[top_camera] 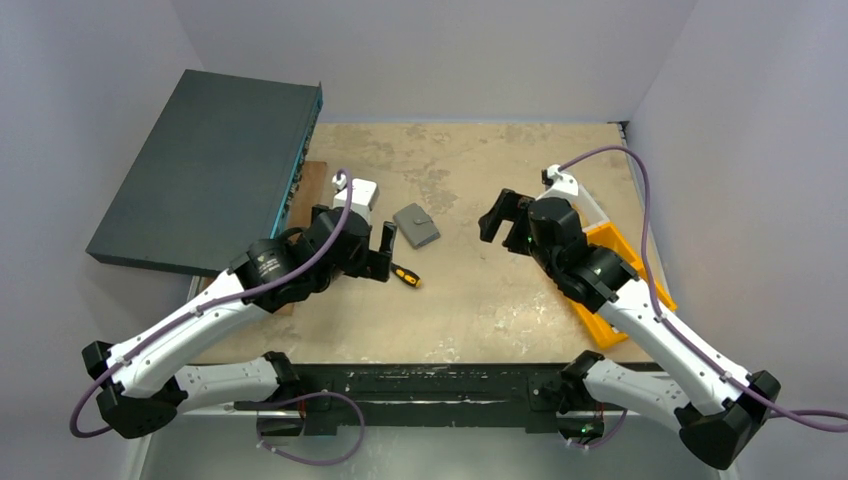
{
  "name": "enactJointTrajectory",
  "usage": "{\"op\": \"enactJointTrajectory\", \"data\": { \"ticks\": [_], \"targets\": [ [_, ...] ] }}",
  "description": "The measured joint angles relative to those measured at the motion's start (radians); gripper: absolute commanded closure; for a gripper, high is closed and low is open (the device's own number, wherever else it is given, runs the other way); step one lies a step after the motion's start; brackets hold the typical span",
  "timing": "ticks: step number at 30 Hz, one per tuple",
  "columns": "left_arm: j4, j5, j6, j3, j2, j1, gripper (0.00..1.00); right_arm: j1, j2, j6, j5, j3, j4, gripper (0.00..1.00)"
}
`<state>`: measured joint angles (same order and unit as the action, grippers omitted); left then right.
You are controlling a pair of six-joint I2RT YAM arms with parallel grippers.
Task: Take the credit cards out of the card holder
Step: Open the card holder at the center of the board.
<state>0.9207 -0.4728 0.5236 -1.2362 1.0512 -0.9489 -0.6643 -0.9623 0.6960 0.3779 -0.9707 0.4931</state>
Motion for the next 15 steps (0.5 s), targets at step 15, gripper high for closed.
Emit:
{"op": "enactJointTrajectory", "data": {
  "ticks": [15],
  "targets": [
    [-0.04, 0.164, -0.038, -0.018, 0.072, 0.14, 0.0, 0.0, -0.345, -0.053, -0.064, -0.125, -0.106, 0.12]
  ]
}}
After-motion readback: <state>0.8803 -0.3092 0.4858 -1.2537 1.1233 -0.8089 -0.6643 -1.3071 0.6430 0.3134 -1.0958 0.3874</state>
